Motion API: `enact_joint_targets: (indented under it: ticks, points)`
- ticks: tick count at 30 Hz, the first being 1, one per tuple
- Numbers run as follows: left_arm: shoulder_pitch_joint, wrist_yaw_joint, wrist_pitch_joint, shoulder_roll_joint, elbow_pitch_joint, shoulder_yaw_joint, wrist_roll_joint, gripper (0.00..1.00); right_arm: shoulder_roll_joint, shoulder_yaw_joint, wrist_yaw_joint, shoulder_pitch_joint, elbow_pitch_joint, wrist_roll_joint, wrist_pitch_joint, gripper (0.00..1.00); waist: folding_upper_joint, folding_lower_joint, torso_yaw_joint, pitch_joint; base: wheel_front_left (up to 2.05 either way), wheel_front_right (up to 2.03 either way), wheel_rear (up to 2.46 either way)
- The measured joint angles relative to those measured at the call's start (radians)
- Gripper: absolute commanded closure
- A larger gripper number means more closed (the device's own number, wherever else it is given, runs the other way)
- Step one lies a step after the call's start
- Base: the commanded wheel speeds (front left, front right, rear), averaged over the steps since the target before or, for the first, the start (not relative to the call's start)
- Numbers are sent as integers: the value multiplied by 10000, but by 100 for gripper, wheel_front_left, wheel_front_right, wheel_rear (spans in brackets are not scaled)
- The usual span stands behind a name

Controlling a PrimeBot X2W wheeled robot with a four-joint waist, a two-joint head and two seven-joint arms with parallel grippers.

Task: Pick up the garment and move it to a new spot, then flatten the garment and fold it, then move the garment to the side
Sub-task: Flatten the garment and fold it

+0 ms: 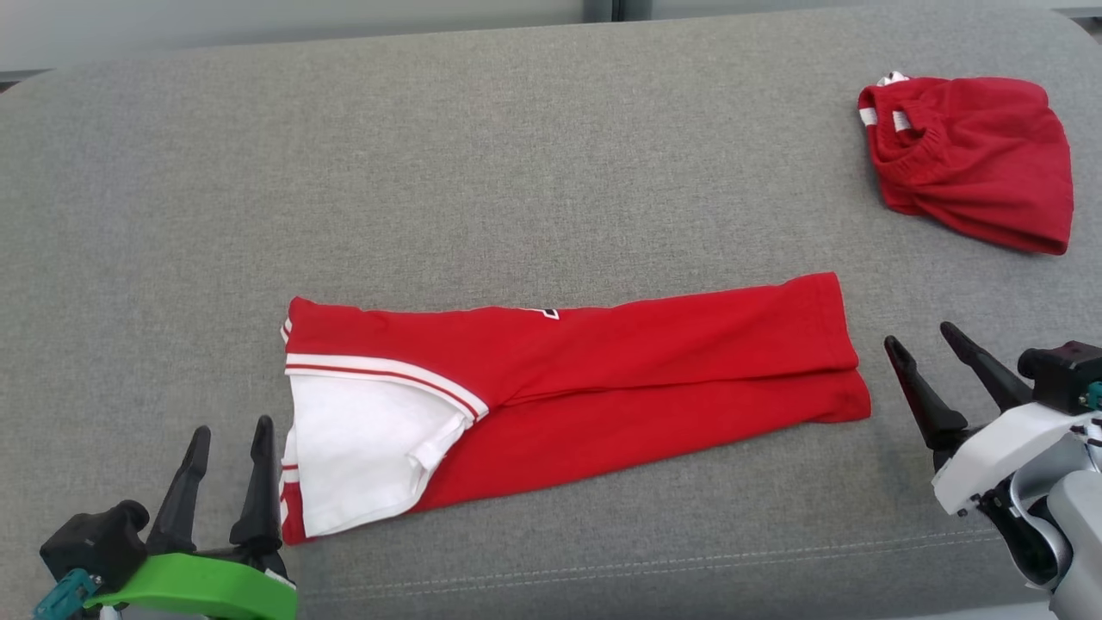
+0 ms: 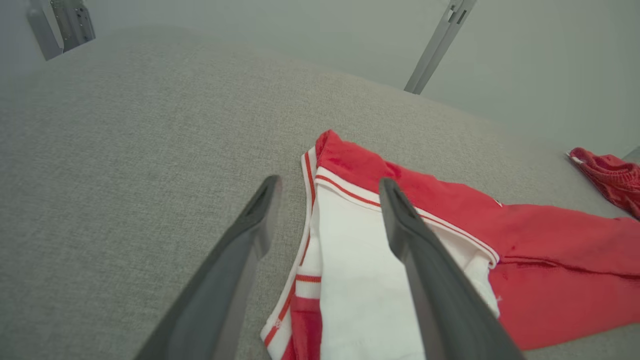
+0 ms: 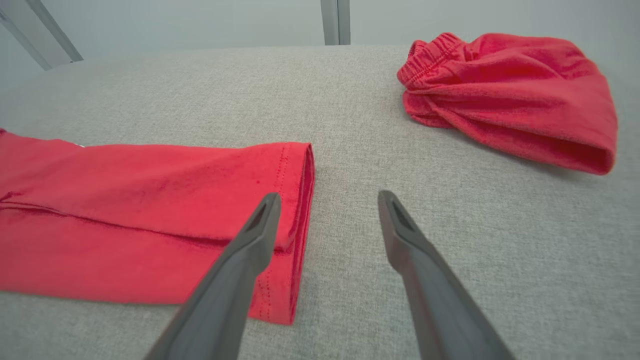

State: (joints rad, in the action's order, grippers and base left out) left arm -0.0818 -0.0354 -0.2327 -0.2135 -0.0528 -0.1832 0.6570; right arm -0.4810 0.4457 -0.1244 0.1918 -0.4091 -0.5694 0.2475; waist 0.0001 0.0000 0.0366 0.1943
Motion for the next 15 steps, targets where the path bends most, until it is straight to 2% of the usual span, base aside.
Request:
enact_joint_targets:
  ticks: [5, 11, 15]
  points:
    - [21, 0, -102, 36, 481, -29, -295, 0, 134, -336, 0, -125, -44, -474, 0, 0, 0, 0, -16, -231, 0, 0, 0]
    - [137, 2, -104, 188, 784, -305, -621, 0, 387, -123, 0, -155, -439, -1081, -25, 0, 0, 0, -34, -559, 0, 0, 0]
    - [283, 2, -155, 439, 1080, -690, -838, 0, 458, -10, 0, -68, -794, -1486, -604, 0, 0, 0, 75, -692, 0, 0, 0]
